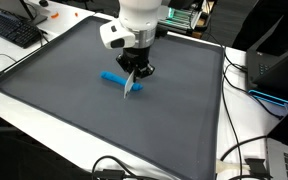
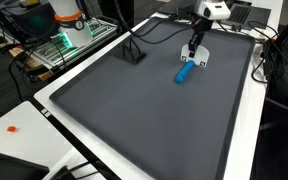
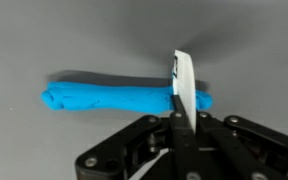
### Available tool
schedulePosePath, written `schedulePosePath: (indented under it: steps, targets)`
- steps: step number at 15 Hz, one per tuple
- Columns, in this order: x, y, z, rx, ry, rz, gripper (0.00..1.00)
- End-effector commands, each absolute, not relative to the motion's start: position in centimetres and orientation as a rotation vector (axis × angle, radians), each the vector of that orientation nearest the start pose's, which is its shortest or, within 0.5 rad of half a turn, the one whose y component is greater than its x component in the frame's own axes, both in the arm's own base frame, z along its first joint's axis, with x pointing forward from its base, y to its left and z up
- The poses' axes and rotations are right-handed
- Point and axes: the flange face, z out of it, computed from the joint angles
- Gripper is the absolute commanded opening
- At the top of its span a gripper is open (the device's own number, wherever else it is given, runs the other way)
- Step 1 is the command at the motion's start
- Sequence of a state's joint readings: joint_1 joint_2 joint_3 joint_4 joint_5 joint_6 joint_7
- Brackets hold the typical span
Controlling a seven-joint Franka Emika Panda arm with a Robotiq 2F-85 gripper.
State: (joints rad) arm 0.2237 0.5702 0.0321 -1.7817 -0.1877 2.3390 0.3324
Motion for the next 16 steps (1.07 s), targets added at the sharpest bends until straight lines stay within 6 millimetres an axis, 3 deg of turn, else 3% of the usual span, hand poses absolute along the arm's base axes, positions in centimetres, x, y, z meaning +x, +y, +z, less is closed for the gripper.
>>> schedulePosePath:
  steps: [1, 16]
  targets:
    - [63.7, 16.6, 20.7, -3.24, -0.106, 0.065, 0.01]
    - [63.8, 20.2, 24.6, -3.182, -0.205, 0.107, 0.01]
